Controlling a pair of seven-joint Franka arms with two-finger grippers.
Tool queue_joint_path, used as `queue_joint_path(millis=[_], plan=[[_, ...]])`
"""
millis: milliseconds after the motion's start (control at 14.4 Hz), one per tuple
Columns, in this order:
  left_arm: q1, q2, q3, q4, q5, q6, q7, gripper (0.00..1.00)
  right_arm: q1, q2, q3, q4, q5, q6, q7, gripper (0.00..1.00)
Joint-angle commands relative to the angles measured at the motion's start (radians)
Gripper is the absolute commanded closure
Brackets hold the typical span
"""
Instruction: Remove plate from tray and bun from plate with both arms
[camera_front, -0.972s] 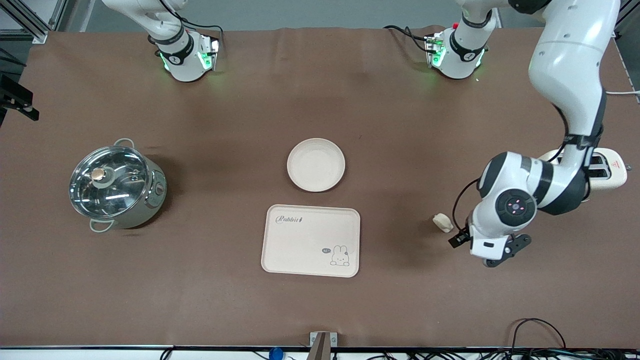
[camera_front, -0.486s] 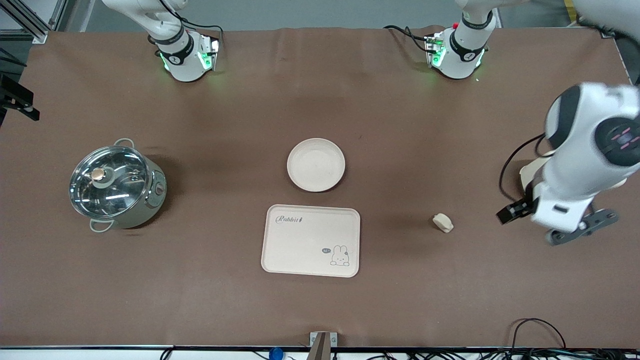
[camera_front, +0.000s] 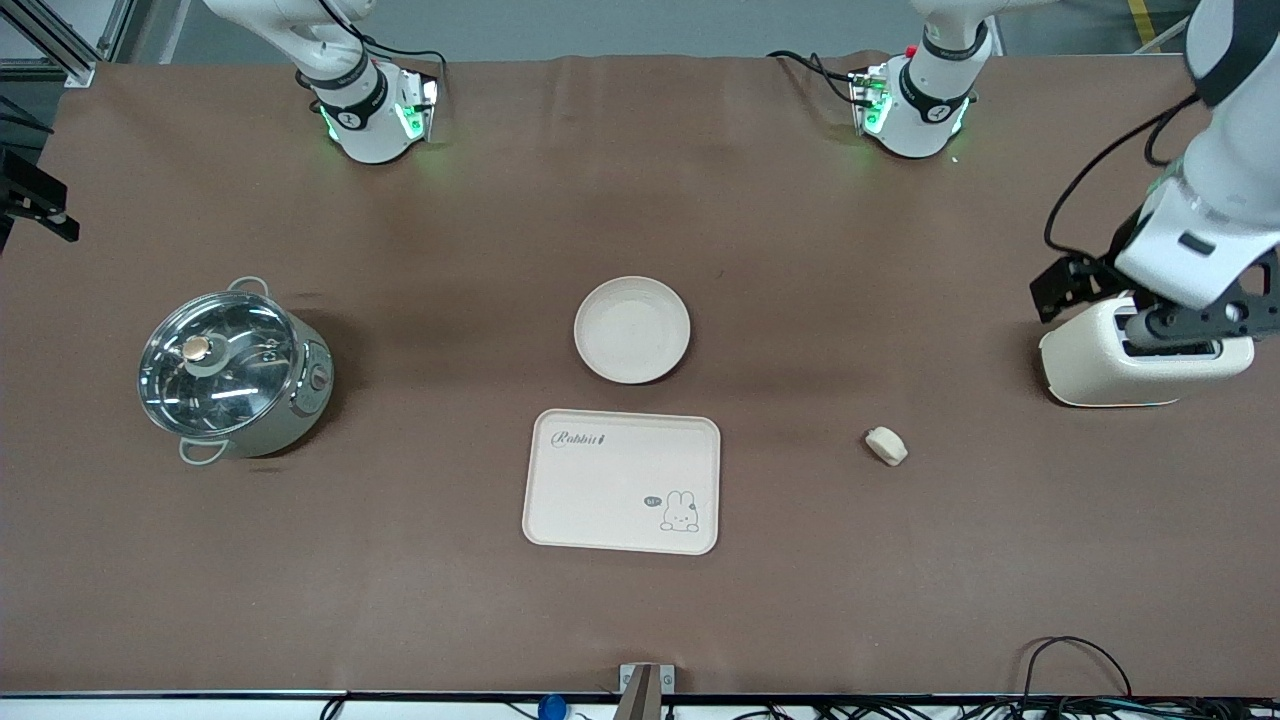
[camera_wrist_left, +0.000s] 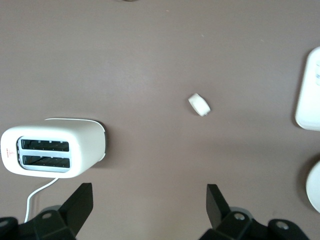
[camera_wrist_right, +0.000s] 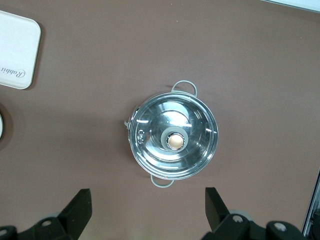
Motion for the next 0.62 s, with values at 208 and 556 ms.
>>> queue_joint_path(millis=[208,556], plan=[[-0.144,-0.177,0.185,-0.156,-0.072,-0.033,0.08,0.0,0.001,-0.014,-0.001,-0.017,0.004,-0.001,0.017,0.0],[-0.145,-0.165,0.185,-0.118,-0.078,-0.051,0.175,0.0,-0.002,-0.014,-0.003,-0.02,0.018,-0.008,0.028,0.0]])
